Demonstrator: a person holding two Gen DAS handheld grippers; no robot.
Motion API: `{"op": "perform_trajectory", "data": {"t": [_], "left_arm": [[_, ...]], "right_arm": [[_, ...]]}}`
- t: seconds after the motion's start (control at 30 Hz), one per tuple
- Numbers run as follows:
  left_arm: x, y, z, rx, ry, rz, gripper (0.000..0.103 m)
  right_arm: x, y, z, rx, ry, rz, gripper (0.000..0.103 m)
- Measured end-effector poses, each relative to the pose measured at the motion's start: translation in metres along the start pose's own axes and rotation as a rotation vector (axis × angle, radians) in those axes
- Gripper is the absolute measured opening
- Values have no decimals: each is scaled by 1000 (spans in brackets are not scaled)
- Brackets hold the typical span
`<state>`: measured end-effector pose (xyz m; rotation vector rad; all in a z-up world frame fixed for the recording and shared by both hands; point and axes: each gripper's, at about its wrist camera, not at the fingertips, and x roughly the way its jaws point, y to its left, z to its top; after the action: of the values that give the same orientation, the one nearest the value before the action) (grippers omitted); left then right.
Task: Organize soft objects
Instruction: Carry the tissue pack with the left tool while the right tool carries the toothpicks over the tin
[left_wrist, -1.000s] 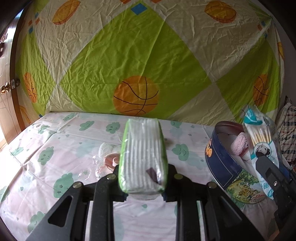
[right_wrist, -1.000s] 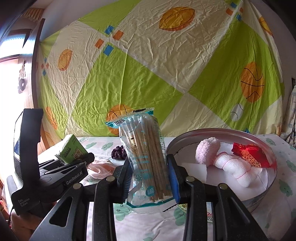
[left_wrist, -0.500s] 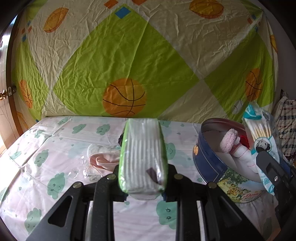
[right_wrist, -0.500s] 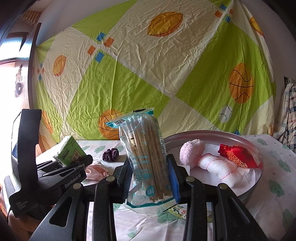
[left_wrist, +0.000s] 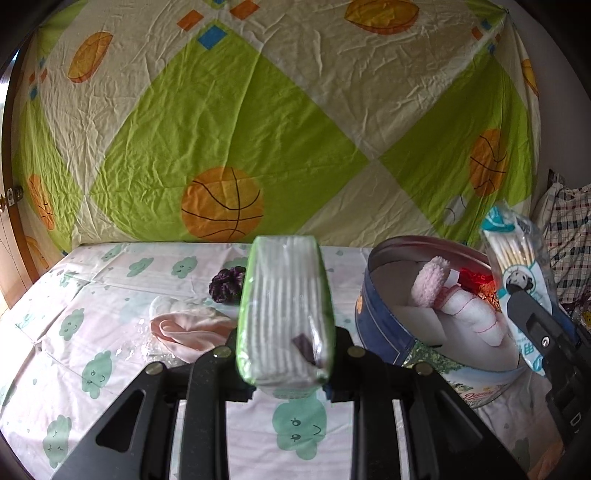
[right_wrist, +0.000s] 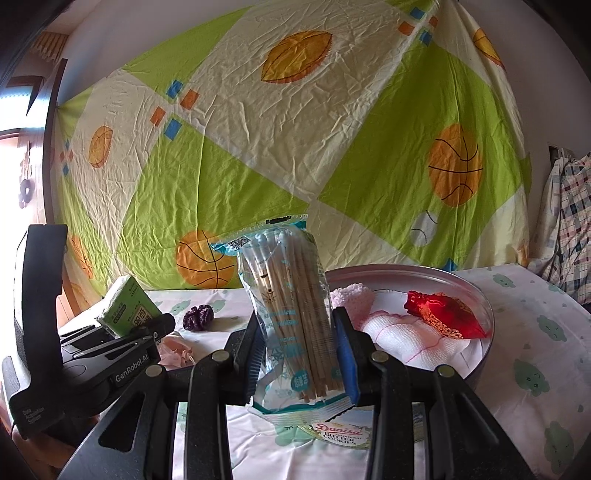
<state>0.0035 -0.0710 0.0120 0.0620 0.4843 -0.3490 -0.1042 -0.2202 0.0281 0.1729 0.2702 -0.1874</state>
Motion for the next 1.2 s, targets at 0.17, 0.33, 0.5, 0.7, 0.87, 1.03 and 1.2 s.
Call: {"op": "perform_trajectory", "data": {"t": [0.17,0.33,0.5,0.7,0.87,1.03,1.2], "left_arm": [[-2,-11,1,14,-5,-11,24],[-4,-23,4,27,-8,-25,24],[-6,-38,7,45,-13,-39,24],[-7,-55,11,61,-22,-62,24],[-6,-67,13,72,-27,-84,24],[-2,-84,15,83,-17,-114,24],[3,-103,16,95,-8,-149,24]], "right_arm": [[-3,-10,2,8,-9,-15,38],[-7,-21,4,16,-18,-32,38],[-10,-36,7,29,-22,-56,38],[-12,-55,11,48,-28,-87,38],[-13,-74,14,50,-37,-134,38],[-12,-95,18,70,-35,-179,38],[-8,-110,21,66,-32,-221,38]]}}
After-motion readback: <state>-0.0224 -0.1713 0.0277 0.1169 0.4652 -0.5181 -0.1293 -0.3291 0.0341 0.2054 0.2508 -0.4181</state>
